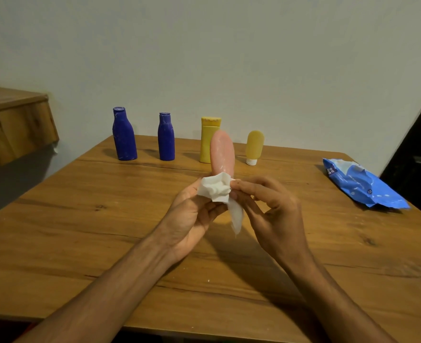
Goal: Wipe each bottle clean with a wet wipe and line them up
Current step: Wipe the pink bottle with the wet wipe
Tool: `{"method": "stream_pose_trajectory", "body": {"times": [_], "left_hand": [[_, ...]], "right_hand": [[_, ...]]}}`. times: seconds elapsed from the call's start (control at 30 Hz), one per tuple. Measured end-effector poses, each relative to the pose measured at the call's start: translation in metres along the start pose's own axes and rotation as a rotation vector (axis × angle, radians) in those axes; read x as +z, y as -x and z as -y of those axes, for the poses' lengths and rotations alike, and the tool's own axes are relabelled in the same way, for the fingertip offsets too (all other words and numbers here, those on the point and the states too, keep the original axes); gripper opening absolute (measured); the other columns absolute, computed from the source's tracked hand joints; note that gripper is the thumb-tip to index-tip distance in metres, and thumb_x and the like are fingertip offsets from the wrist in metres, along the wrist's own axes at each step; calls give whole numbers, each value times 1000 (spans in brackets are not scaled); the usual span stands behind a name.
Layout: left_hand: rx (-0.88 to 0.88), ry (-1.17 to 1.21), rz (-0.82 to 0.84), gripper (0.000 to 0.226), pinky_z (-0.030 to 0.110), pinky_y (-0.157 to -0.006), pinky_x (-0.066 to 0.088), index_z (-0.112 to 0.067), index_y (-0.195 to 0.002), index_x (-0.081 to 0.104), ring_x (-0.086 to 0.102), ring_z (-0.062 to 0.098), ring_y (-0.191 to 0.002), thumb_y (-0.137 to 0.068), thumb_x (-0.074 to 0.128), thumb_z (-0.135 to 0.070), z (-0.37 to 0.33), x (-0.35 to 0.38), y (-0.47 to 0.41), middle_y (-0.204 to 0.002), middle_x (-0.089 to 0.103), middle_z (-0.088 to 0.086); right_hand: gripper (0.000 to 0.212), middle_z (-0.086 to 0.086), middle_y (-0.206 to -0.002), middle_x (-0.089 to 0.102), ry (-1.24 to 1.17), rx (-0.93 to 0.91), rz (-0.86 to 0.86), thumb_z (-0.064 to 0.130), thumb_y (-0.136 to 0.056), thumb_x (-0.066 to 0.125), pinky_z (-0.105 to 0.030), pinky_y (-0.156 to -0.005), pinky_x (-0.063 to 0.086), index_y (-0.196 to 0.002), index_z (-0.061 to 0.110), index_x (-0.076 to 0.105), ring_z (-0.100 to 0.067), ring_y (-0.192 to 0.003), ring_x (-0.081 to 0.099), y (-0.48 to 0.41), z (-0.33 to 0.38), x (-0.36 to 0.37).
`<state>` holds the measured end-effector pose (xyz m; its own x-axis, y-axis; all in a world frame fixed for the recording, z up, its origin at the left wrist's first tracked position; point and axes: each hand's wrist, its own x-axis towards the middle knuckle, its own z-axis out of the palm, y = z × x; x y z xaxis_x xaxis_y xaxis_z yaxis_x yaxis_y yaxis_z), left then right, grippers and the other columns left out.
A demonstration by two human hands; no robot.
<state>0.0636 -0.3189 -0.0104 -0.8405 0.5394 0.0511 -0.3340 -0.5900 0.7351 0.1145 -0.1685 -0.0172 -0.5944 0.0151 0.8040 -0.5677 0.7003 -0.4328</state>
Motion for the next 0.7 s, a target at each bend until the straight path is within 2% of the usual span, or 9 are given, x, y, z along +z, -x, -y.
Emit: {"method": "stream_pose_trajectory", "body": {"times": [0.07,0.13,0.2,0.3,0.4,0.47,0.57,0.7], "left_hand": [[-5,33,16,52,33,-87,56,3,-123,57,68,22,-94,-74,71,-9,-2,0,1,-106,69,16],[-18,47,20,52,30,-81,59,4,-127,54,68,21,-93,-78,65,-9,-2,0,2,-106,69,16],[-24,41,18,46,28,-78,59,3,-125,56,68,20,-92,-79,59,-6,-1,1,2,-105,70,15],[-27,62,17,41,32,-89,55,1,-117,61,67,19,-92,-77,58,-8,1,2,4,-103,69,15],[-32,63,20,36,30,-88,55,0,-110,64,68,17,-87,-76,58,-8,0,4,6,-97,71,13],[-28,36,23,31,26,-80,58,-2,-106,66,69,15,-85,-76,59,-8,1,3,6,-95,72,11],[-22,29,3,32,27,-80,58,-2,-106,66,69,17,-86,-76,59,-8,1,2,5,-96,72,12],[-27,24,-18,49,28,-74,58,-4,-116,60,70,15,-79,-68,60,-16,0,4,8,-90,73,9]], "right_hand": [[27,-1,-108,68,2,11,-8,21,-84,67,-17,-82,53,-110,15,70,-5,-102,62,-1,0,0],[28,2,-108,69,23,39,-34,25,-84,65,-19,-83,54,-111,19,67,-4,-101,62,-1,1,-2],[29,5,-108,69,54,36,-41,27,-84,64,-27,-81,56,-112,20,67,-5,-100,64,-1,1,-2],[30,-3,-107,70,123,-24,-31,24,-83,66,-38,-76,58,-111,13,70,-15,-97,65,1,1,2],[29,-6,-104,71,194,-57,-37,23,-82,66,-43,-71,58,-108,11,71,-19,-94,67,2,-1,2],[27,-6,-102,72,222,-59,-49,22,-81,67,-45,-71,58,-104,10,72,-20,-94,67,3,-2,2],[25,-9,-102,72,252,-98,-53,23,-83,65,-44,-71,58,-103,8,72,-22,-93,67,3,-1,3],[29,-14,-102,70,300,-208,-46,25,-88,59,-42,-65,57,-104,5,72,-26,-90,66,4,-1,2]]}}
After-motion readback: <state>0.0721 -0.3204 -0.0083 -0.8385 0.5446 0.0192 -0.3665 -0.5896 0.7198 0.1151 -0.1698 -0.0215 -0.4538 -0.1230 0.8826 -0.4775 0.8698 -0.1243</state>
